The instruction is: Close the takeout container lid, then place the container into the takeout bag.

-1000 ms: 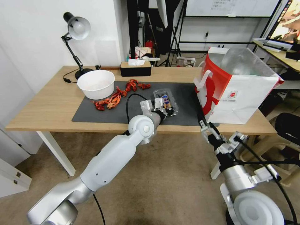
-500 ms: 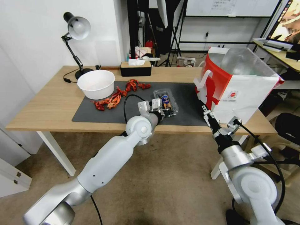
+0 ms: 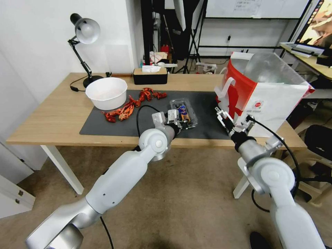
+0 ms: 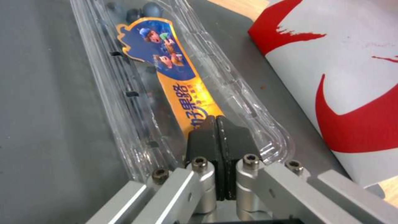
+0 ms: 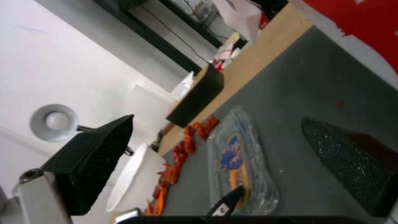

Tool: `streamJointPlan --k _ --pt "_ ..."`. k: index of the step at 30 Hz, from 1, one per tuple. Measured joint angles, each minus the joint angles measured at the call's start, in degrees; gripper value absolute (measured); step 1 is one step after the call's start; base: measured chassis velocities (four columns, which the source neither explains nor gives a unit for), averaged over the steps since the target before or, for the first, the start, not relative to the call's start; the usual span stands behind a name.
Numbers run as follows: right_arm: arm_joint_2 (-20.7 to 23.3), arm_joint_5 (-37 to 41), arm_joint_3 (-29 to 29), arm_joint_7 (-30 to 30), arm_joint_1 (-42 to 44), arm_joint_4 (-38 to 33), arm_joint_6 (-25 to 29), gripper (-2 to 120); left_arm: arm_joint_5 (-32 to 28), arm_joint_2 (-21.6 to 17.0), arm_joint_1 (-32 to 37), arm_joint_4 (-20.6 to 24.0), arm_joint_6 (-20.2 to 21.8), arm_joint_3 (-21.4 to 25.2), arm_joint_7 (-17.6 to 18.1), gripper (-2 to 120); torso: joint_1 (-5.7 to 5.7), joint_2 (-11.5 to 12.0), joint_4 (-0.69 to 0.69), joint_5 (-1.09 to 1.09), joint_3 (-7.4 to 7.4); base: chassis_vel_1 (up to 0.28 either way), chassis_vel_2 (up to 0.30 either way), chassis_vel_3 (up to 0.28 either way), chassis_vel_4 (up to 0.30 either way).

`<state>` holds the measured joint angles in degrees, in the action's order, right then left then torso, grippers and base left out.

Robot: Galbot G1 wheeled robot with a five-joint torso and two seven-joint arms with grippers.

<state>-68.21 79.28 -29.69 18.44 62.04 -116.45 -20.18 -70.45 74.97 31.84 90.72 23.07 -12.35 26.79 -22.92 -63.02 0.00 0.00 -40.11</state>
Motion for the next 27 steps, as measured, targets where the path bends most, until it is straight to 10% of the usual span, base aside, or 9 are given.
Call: streamJointPlan --k 27 --pt "6.2 3.0 13.3 7.5 -21.0 12.7 -9.9 100 -0.1 -0.6 0.4 -0.1 -0.2 1.4 -0.1 0 -0.01 0.0 0.01 -0.01 0.0 0.0 0.0 0.0 0.0"
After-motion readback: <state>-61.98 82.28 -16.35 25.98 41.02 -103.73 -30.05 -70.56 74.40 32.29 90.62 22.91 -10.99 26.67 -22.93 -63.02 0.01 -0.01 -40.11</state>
